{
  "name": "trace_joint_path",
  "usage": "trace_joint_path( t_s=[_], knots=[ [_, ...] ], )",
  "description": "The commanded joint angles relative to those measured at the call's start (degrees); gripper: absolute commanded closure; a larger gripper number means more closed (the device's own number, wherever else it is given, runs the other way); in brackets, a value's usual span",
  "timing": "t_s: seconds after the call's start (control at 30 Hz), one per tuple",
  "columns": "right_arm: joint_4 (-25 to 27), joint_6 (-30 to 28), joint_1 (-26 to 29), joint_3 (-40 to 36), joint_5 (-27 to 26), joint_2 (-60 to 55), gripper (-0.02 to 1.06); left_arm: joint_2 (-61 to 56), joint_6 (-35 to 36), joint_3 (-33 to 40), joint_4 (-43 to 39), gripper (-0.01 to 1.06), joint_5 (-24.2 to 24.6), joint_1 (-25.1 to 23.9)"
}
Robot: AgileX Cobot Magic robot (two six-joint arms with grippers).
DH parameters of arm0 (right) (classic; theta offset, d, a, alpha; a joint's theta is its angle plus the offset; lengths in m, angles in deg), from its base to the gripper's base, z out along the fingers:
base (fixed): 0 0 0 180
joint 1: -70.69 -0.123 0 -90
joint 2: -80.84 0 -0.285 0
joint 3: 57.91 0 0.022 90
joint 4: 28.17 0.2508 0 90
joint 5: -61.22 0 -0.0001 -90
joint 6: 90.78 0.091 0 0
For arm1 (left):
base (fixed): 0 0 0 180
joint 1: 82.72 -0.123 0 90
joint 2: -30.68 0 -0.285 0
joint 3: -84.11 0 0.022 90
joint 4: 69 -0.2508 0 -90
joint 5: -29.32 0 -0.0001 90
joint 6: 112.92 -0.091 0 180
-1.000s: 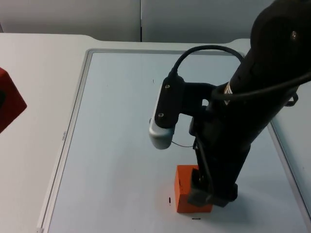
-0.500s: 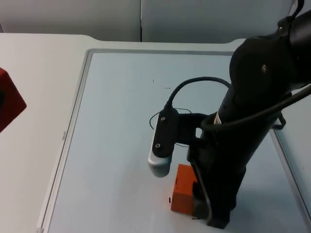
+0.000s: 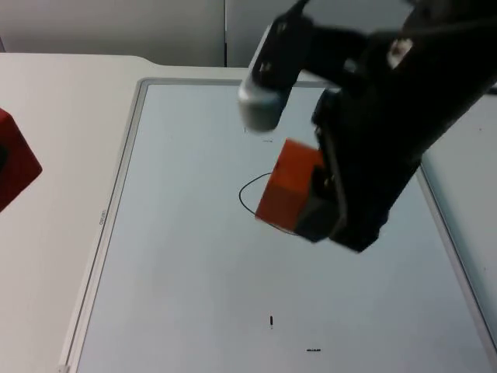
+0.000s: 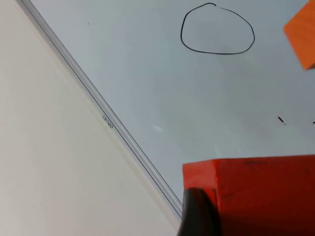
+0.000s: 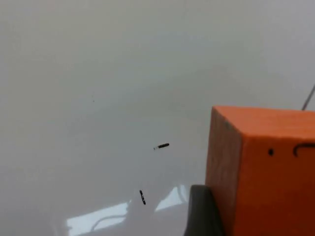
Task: Pick up one cube with the left hand and another cube with the right hand. First place the cube in the right hand at the target position, then stack the cube in the left hand on top.
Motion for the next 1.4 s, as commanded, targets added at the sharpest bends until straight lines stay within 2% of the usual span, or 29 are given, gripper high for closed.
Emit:
trace_joint_path(
  t_s=[0.0, 0.07, 0.17, 0.2, 0.33, 0.37, 0.5, 0.53, 0.67, 0.73, 0.87, 1.1, 1.23, 1.37],
  knots=[
    [-0.7, 2.5, 0.1, 0.5, 2.8, 5.4, 1.05, -0.3, 0.2, 0.1, 0.1, 0.87, -0.8, 0.4],
    [-1.7, 4.5, 0.1, 0.5, 4.1, 8.2, 1.05, -0.3, 0.2, 0.1, 0.2, 0.87, -0.7, 0.4],
    [-6.2, 12.8, 0.1, 0.3, 9.1, 18.6, 1.05, -0.3, 0.2, 0.1, 0.3, 0.87, -0.7, 0.4],
    [-6.2, 12.8, 0.1, 0.3, 9.1, 18.6, 1.05, -0.3, 0.2, 0.1, 0.3, 0.87, -0.7, 0.4],
    [-8.0, 21.5, 0.1, 0.3, 12.6, 28.8, 1.05, -0.3, 0.2, 0.1, 0.4, 0.87, -0.6, 0.4],
    [-8.0, 21.5, 0.1, 0.3, 12.6, 28.8, 1.05, -0.3, 0.2, 0.1, 0.4, 0.87, -0.6, 0.4],
    [-8.5, 28.3, 0.1, 0.3, 15.0, 32.4, 1.05, -0.3, 0.2, 0.1, 0.6, 0.87, -0.6, 0.4],
    [-8.5, 28.3, 0.1, 0.3, 15.0, 32.4, 1.05, -0.3, 0.2, 0.1, 0.6, 0.87, -0.6, 0.4],
    [-10.5, 34.2, 0.1, 0.3, 14.6, 32.2, 1.05, -0.3, 0.2, 0.1, 0.6, 0.87, -0.6, 0.4],
    [-11.2, 35.0, 0.1, 0.3, 13.6, 32.2, 1.05, -0.3, 0.2, 0.1, 0.6, 0.87, -0.5, 0.4],
    [-16.2, 38.6, 0.1, 0.3, 10.6, 32.3, 1.05, -0.3, 0.2, 0.1, 0.6, 0.87, -0.5, 0.4],
    [-17.5, 40.4, 0.1, 0.3, 8.9, 31.0, 1.05, -0.3, 0.2, 0.1, 0.6, 0.87, -0.5, 0.4],
    [-17.5, 41.2, 0.1, 0.3, 8.9, 26.7, 1.05, -0.3, 0.2, 0.1, 0.6, 0.87, -0.5, 0.4],
    [-17.6, 41.3, 0.1, 0.4, 6.3, 16.5, 1.05, -0.3, 0.2, 0.1, 0.6, 0.87, -0.5, 0.4]
  ],
)
